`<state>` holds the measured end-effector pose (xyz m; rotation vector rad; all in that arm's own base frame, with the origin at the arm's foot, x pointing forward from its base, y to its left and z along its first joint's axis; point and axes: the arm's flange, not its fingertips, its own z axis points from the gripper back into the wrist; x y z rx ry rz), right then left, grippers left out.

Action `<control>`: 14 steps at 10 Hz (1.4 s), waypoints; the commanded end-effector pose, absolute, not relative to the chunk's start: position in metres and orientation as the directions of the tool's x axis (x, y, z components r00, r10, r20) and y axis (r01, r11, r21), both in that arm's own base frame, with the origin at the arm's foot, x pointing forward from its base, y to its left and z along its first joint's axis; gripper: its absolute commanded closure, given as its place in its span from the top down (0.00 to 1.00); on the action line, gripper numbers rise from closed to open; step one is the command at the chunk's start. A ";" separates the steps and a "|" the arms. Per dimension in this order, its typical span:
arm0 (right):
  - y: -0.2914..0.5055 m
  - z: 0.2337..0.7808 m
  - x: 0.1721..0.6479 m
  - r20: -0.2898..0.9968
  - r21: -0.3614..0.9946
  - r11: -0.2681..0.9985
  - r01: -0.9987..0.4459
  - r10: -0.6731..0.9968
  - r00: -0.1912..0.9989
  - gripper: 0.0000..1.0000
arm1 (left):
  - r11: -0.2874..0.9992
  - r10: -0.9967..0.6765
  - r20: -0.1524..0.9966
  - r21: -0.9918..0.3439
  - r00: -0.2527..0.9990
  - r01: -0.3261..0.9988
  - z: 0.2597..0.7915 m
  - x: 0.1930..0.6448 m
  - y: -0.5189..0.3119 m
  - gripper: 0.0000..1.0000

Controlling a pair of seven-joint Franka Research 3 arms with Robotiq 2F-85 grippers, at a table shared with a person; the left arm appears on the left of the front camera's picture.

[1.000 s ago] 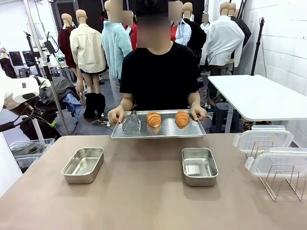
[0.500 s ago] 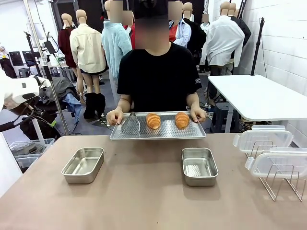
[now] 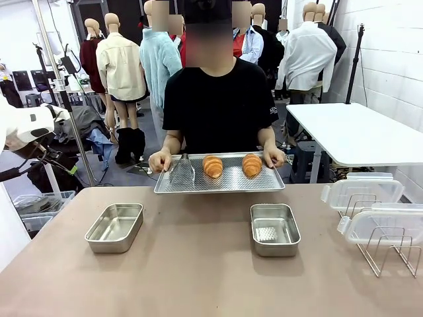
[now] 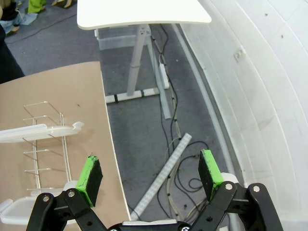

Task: Place the bread in airtight containers.
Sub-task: Lift both Airtight Container.

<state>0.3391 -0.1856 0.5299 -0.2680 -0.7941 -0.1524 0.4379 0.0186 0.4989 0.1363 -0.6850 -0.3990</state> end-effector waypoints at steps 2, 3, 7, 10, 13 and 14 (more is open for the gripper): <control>-0.186 0.529 0.340 0.716 -0.194 0.954 0.228 -0.021 0.698 1.00 | 0.919 -0.395 0.590 0.252 0.704 0.305 0.500 0.436 0.020 1.00; -0.186 0.529 0.340 0.716 -0.194 0.954 0.228 -0.021 0.698 1.00 | 0.919 -0.395 0.590 0.252 0.704 0.305 0.500 0.436 0.020 1.00; -0.186 0.529 0.340 0.716 -0.194 0.954 0.228 -0.021 0.698 1.00 | 0.919 -0.395 0.590 0.252 0.704 0.305 0.500 0.436 0.020 1.00; -0.186 0.529 0.340 0.716 -0.194 0.954 0.228 -0.021 0.698 1.00 | 0.919 -0.395 0.590 0.252 0.704 0.305 0.500 0.436 0.020 1.00; -0.186 0.530 0.339 0.721 -0.180 0.955 0.235 -0.034 0.692 1.00 | 0.916 -0.402 0.588 0.252 0.702 0.313 0.499 0.438 0.019 1.00; -0.170 0.560 0.343 0.753 -0.177 0.961 0.214 -0.008 0.658 1.00 | 0.905 -0.426 0.605 0.289 0.673 0.313 0.515 0.441 0.003 1.00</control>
